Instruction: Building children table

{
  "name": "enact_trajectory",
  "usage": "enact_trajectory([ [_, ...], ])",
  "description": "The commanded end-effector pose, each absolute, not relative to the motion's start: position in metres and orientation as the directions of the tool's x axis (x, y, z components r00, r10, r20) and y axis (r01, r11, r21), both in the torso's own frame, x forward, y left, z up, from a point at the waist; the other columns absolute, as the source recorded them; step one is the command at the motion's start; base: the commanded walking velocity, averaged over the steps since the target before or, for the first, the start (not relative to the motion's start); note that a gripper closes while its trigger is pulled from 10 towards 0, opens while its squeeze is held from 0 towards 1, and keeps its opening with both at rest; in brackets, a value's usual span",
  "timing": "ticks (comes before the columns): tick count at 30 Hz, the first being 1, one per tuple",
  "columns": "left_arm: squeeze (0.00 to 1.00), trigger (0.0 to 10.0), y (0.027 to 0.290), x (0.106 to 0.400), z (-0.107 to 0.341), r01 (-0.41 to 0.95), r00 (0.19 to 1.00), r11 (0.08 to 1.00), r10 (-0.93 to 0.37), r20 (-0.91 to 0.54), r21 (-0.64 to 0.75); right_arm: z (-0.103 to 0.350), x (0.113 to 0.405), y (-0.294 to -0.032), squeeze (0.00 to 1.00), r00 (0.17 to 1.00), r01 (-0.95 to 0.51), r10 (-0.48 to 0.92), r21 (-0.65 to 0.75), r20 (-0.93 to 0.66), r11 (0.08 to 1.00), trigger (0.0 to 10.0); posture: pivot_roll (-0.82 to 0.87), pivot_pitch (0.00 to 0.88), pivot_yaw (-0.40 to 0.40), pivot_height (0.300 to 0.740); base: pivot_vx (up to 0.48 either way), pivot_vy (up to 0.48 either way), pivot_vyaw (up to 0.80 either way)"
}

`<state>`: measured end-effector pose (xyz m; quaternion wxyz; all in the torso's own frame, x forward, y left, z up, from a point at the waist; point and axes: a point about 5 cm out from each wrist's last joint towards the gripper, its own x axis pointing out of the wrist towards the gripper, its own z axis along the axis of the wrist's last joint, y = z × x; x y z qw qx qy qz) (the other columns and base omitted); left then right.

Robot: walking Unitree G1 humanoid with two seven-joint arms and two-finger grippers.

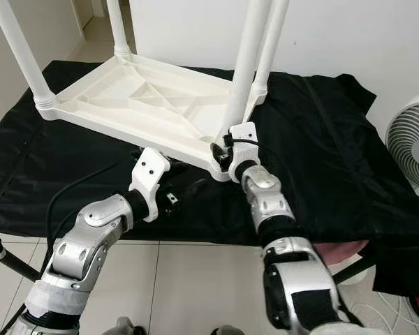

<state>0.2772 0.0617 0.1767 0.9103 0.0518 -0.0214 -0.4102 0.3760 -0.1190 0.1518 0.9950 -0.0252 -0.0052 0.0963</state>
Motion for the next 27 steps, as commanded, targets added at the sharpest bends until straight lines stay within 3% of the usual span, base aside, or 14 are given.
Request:
enact_trajectory([
  [1,0.0,10.0,0.062,0.279,0.175,0.713,0.698,0.694,-0.716,-0.014,0.101,0.14,0.371,-0.122,0.0,0.996,-0.083,0.082,-0.038,-0.038,0.996,0.0,-0.06,0.063,-0.012,0.74,0.0,0.0,0.0],
  [3,0.0,10.0,0.063,0.279,0.174,0.71,0.702,0.697,-0.712,-0.016,0.099,0.138,0.361,-0.103,0.0,0.999,0.018,-0.017,0.007,-0.032,1.0,0.0,-0.05,0.064,-0.018,0.74,0.0,0.0,0.0],
  [11,0.0,10.0,0.062,0.278,0.174,0.709,0.702,0.698,-0.712,-0.015,0.096,0.145,0.361,-0.096,0.0,0.999,-0.054,0.053,0.031,0.002,0.998,0.1,-0.05,0.063,-0.02,0.74,0.0,0.0,0.0],
  [12,0.0,10.0,0.062,0.278,0.174,0.708,0.704,0.7,-0.71,-0.015,0.096,0.147,0.361,-0.097,0.0,0.997,-0.069,0.069,0.031,0.017,0.997,10.0,-0.05,0.065,-0.025,0.74,0.0,0.0,0.0],
  [14,0.0,10.0,0.063,0.278,0.174,0.706,0.705,0.701,-0.709,-0.015,0.096,0.148,0.362,-0.098,0.0,0.997,-0.074,0.073,0.031,0.023,0.997,10.0,-0.05,0.065,-0.025,0.74,0.0,0.0,0.0],
  [15,0.0,10.0,0.063,0.278,0.174,0.704,0.707,0.703,-0.707,-0.014,0.096,0.149,0.362,-0.099,1.0,0.997,-0.08,0.079,0.034,0.026,0.996,10.0,-0.05,0.064,-0.026,0.74,0.0,0.0,0.0],
  [21,0.0,10.0,0.065,0.279,0.174,0.7,0.712,0.708,-0.702,-0.013,0.096,0.148,0.36,-0.1,1.0,0.976,-0.216,0.215,0.033,0.008,0.976,10.0,-0.05,0.064,-0.025,0.74,0.0,0.0,0.0],
  [27,0.0,10.0,0.063,0.279,0.174,0.706,0.706,0.702,-0.708,-0.014,0.099,0.147,0.37,-0.12,1.0,0.932,-0.362,0.36,-0.035,-0.044,0.932,10.0,-0.06,0.06,-0.019,0.74,0.0,0.0,0.0],
])
